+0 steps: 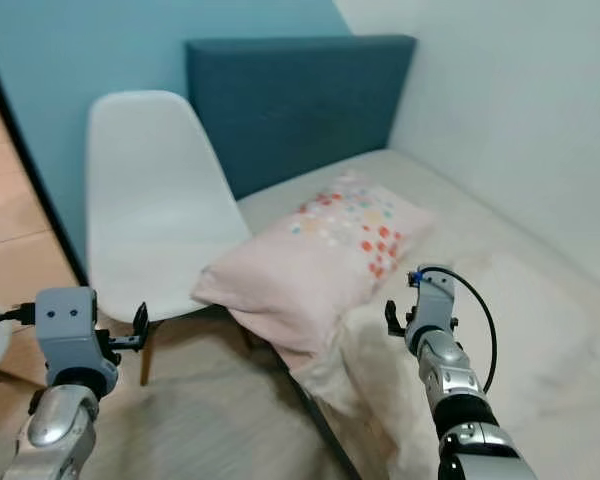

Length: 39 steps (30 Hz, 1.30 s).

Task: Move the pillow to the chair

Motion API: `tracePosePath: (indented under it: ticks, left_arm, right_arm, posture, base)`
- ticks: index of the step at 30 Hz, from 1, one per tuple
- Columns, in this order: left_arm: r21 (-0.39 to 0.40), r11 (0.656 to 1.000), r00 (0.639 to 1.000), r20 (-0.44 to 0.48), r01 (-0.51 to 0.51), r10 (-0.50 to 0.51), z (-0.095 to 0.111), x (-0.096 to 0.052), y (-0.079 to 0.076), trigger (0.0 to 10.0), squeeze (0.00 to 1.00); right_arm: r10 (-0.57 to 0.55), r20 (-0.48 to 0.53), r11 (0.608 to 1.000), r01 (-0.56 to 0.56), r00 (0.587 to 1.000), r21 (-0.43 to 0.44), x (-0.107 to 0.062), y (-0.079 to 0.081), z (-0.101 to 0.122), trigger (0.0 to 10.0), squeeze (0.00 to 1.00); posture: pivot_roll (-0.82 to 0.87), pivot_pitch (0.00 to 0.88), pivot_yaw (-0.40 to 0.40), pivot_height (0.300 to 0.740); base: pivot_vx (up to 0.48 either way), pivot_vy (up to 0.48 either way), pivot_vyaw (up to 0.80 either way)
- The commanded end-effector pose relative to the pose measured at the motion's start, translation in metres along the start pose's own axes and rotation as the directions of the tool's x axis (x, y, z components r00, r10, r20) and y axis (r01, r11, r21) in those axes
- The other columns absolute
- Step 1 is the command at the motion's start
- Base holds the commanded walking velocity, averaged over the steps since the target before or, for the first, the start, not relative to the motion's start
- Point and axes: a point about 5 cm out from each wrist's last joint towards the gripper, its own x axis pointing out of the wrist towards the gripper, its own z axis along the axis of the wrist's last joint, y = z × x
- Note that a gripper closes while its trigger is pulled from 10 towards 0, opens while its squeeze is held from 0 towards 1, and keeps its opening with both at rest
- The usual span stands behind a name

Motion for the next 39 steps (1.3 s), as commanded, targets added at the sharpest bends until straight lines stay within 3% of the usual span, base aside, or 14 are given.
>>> tracePosePath:
  ticks: [1,6,13,18,21,23,39]
  left_arm:
    - [0.025,0.999,1.000,0.002,0.024,-0.024,0.001,-0.001,-0.004,10.0,0.00]
    - [0.052,0.998,0.999,-0.006,0.043,-0.043,0.001,-0.002,-0.006,10.0,0.00]
    - [0.022,0.999,1.000,0.001,0.031,-0.031,0.002,-0.001,-0.007,10.0,0.00]
    - [0.029,1.000,1.000,0.000,0.007,-0.007,0.003,0.001,-0.003,10.0,0.00]
    - [0.036,0.999,1.000,0.002,0.002,-0.002,0.003,0.001,-0.003,10.0,0.00]
    - [0.039,0.999,1.000,0.003,0.000,-0.001,0.003,0.001,-0.003,10.0,0.00]
    - [0.063,0.998,1.000,0.011,0.018,-0.018,0.003,0.003,0.006,10.0,0.00]
  right_arm:
    - [-0.050,-0.021,0.998,0.051,0.999,0.029,-0.001,-0.012,-0.002,10.0,0.00]
    - [-0.087,-0.034,0.994,0.089,0.996,0.056,-0.001,-0.021,-0.003,10.0,0.00]
    - [-0.092,-0.023,0.991,0.094,0.995,0.093,0.000,-0.024,0.001,10.0,0.00]
    - [0.005,-0.017,0.987,-0.002,1.000,0.160,0.003,-0.008,0.004,10.0,0.00]
    - [0.109,0.009,0.961,-0.108,0.994,0.255,0.004,0.010,0.005,10.0,0.00]
    - [0.112,-0.015,0.953,-0.103,0.994,0.286,0.005,0.013,0.003,10.0,0.00]
    - [0.031,0.006,0.933,-0.031,0.999,0.358,0.007,-0.006,0.012,10.0,0.00]
  posture:
    - [0.10,0.000,-0.104,0.740]
    - [0.10,0.000,-0.104,0.740]
    - [0.10,0.000,-0.105,0.740]
    - [0.10,0.000,-0.105,0.740]
    - [0.09,0.000,-0.101,0.740]
    - [0.10,0.000,-0.102,0.731]
    - [0.10,0.000,-0.105,0.681]
  base:
    - [0.000,0.000,-0.75]
    - [0.000,-0.258,-0.75]
    - [0.000,-0.274,-0.75]
    - [0.000,0.000,0.00]
    - [0.000,0.000,0.00]
    - [0.000,0.000,0.00]
    - [0.000,0.000,0.00]
